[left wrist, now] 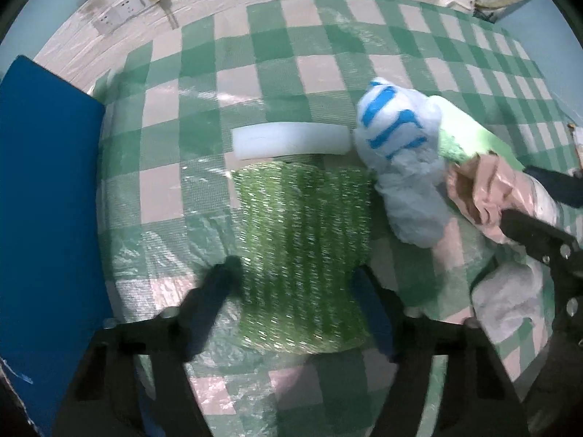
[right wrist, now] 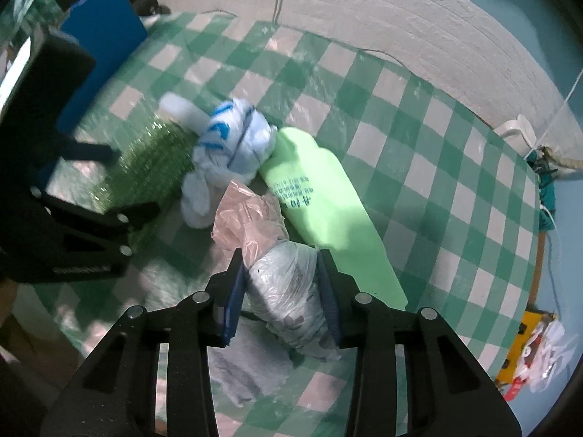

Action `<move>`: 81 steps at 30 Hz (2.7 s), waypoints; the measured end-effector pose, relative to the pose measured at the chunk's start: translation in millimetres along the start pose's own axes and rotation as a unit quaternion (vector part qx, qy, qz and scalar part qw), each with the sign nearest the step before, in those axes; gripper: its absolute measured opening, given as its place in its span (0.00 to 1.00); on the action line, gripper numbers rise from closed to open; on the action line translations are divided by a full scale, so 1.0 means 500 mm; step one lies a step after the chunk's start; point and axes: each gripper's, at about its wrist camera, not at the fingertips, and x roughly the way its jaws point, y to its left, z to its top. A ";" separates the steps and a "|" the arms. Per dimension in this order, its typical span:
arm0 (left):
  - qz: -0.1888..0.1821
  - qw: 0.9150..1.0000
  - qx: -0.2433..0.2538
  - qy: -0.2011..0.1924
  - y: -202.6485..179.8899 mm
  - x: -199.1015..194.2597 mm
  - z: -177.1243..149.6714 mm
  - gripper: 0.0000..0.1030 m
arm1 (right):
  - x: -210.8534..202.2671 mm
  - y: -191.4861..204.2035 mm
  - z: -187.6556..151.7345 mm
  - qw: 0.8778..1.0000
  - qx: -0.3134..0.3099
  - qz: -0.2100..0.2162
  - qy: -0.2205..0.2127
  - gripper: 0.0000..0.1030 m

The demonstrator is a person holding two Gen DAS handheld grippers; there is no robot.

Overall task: Organize soft objects
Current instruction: 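Grasp the green scrubber sponge with the left tool while the right tool grasps the white plastic bag bundle, then carry the green sponge in the left tool while the right tool carries the bag bundle to the box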

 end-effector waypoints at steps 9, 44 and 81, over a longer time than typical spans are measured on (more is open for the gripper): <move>-0.040 0.999 0.015 0.000 -0.012 -0.018 -0.035 0.13 | -0.026 -0.004 -0.001 1.000 0.009 0.009 -0.012 0.36; 0.012 0.993 -0.014 -0.119 0.082 -0.241 -0.139 0.12 | -0.168 0.096 0.056 0.997 -0.001 0.032 -0.076 0.36; 0.063 0.975 -0.134 -0.163 0.349 -0.313 -0.265 0.12 | -0.243 0.401 0.229 0.983 -0.104 0.091 -0.119 0.36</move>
